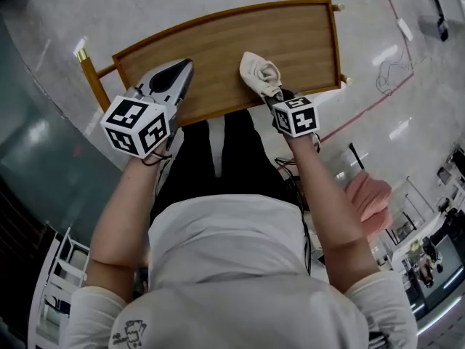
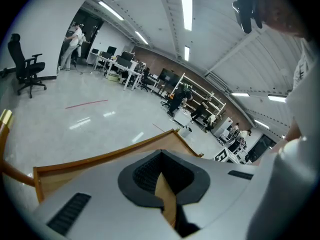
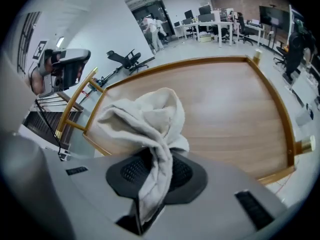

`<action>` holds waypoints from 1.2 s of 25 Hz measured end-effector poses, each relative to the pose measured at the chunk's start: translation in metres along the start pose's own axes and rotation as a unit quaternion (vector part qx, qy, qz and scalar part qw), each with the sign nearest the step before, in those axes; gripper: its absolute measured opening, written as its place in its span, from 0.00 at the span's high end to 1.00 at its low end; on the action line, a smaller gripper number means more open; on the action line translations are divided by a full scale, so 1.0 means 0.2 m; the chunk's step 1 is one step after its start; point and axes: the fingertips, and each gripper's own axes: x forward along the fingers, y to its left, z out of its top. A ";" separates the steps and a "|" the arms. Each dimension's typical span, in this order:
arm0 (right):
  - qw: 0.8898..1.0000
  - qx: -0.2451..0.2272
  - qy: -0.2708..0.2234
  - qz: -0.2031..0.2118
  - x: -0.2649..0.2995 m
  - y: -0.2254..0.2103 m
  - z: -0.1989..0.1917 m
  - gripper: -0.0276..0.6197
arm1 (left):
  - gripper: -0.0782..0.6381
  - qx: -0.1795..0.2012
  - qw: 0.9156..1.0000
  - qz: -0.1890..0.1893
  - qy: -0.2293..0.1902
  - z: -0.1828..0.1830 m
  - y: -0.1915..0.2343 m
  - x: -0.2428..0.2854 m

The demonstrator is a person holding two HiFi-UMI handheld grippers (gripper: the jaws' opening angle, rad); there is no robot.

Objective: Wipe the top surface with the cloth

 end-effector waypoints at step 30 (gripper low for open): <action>0.993 0.048 0.026 -0.102 -0.35 -0.96 0.21 0.85 | 0.88 -0.035 0.997 0.062 -0.020 0.13 -0.07 0.24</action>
